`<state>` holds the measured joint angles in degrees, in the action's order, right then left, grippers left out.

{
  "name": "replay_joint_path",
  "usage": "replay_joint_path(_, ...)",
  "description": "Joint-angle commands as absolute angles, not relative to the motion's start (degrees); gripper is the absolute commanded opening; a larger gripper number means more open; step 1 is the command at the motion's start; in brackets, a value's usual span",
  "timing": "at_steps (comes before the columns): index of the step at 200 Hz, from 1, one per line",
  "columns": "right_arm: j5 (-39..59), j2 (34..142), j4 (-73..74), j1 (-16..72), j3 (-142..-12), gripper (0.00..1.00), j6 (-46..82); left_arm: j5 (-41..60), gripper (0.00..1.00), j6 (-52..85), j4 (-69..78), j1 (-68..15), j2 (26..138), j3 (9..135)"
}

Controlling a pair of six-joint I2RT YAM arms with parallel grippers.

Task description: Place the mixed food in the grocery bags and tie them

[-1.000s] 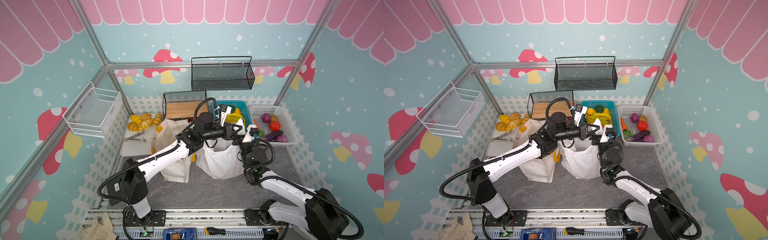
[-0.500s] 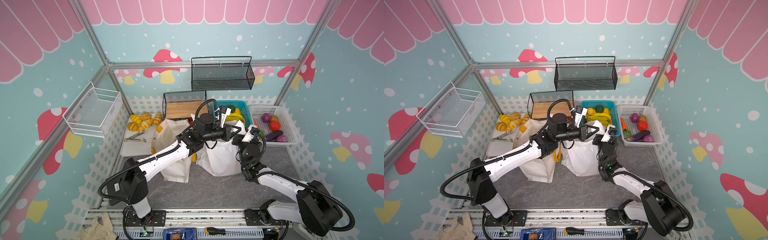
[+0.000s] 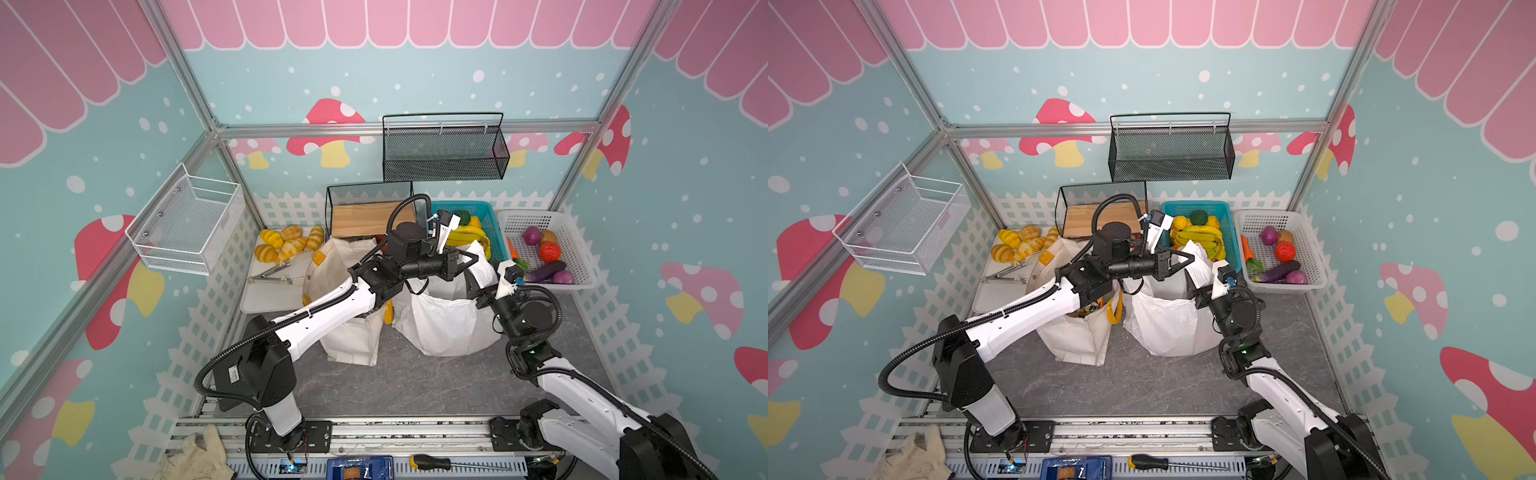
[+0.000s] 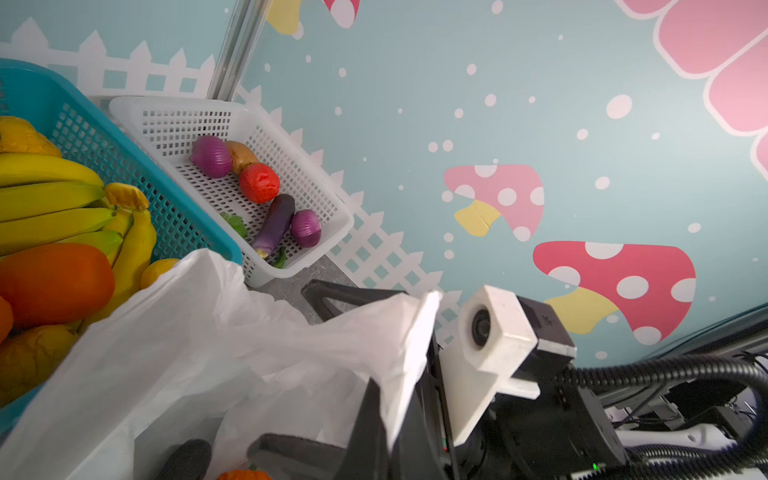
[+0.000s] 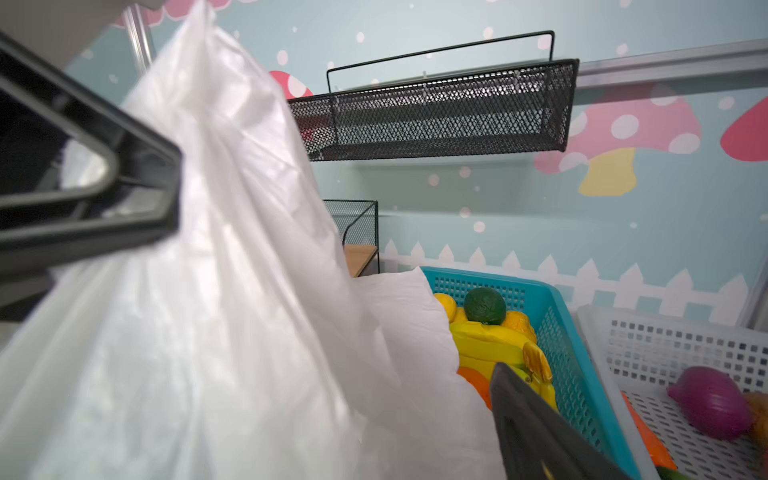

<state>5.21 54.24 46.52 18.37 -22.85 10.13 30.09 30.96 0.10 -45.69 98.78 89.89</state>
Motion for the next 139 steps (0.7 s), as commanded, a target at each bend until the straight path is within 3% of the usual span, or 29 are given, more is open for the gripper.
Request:
replay_joint_path(1,21.02,51.67,38.98,15.34,-25.41,0.91,4.7,31.64,0.0,28.27,-1.01,-45.0,98.09,92.29)
replay_joint_path(39,33.2,53.69,32.84,12.17,-31.96,0.93,2.1,33.07,0.0,27.38,-2.23,-44.82,98.23,92.98)
replay_joint_path(93,37.38,54.54,32.14,10.98,-35.4,0.98,2.98,35.57,0.0,25.47,-3.95,-44.74,98.62,94.07)
replay_joint_path(139,48.0,53.83,26.74,5.19,-39.25,0.98,5.2,36.97,0.0,23.58,-5.53,-44.42,98.91,94.75)
